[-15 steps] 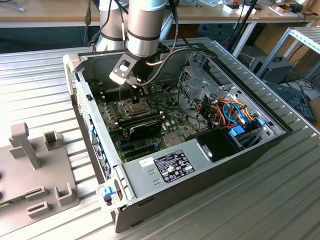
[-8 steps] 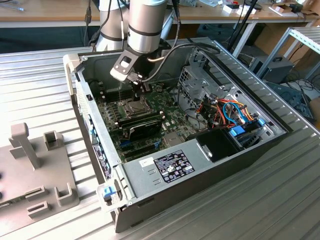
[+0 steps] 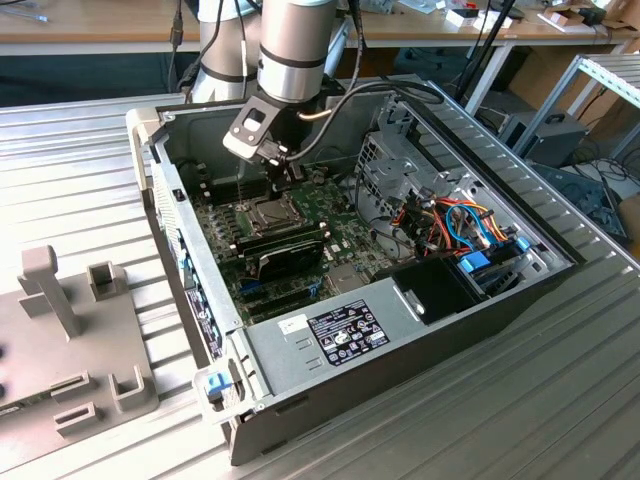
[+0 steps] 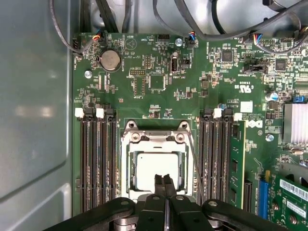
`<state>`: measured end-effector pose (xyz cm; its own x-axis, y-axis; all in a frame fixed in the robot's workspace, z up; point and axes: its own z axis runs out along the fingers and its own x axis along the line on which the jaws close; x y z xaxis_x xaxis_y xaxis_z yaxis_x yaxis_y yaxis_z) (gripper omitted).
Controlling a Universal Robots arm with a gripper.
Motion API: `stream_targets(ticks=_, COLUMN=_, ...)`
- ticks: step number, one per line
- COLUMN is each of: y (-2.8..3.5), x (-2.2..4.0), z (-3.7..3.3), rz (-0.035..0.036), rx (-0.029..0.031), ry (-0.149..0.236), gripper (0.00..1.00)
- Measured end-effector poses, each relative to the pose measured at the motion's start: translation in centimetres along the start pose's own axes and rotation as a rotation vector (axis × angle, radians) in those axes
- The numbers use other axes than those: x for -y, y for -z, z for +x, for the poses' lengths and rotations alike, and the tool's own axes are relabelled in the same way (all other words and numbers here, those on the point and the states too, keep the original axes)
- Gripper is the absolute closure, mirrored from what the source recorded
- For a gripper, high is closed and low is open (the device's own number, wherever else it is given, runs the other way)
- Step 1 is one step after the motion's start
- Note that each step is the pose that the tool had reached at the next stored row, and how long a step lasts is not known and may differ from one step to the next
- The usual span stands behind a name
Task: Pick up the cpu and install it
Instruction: 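Close the cpu cover, then install the first cpu locking lever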
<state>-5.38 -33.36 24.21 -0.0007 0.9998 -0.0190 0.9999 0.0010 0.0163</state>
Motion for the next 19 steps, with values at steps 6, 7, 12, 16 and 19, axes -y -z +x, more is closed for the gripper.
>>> stream_targets(ticks=6, y=0.0, x=-0.05, z=0.0, rz=0.0001, rx=0.0, ry=0.0, gripper=0.89)
stream_targets(ticks=7, y=0.0, x=-0.1, z=0.0, rz=0.0, rx=0.0, ry=0.0, gripper=0.89)
stream_targets(ticks=12, y=0.0, x=-0.2, z=0.0, rz=0.0001, rx=0.0, ry=0.0, gripper=0.89)
stream_targets(ticks=16, y=0.0, x=-0.24, z=0.0, rz=0.0001, rx=0.0, ry=0.0, gripper=0.89)
stream_targets(ticks=19, y=0.0, x=-0.27, z=0.0, rz=0.0, rx=0.0, ry=0.0, gripper=0.89)
